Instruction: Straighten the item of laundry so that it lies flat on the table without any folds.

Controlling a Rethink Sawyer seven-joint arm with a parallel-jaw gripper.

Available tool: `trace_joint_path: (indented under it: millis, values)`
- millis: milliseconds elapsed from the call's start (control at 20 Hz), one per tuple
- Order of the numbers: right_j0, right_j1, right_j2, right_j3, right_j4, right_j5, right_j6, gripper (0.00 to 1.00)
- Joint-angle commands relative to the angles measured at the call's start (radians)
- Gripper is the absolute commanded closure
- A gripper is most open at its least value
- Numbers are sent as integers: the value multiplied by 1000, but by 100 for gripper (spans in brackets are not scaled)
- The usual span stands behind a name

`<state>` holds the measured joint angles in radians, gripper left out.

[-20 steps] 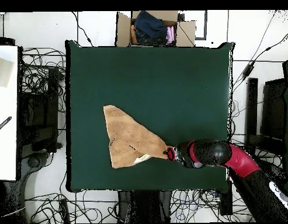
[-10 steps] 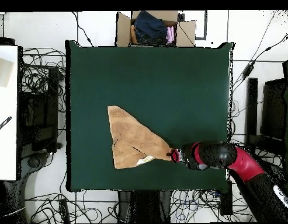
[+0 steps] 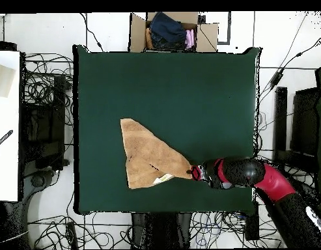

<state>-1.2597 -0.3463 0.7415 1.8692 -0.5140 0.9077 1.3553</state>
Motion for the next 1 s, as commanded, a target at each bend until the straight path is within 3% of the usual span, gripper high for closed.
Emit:
trace_joint_path:
  millis: [50,950,1000]
  values:
    - [12,34,47,-51,-27,-13,-158,100]
    - [10,9,58,-14,-56,-118,-105,100]
    - [10,10,58,-13,-53,-122,-105,0]
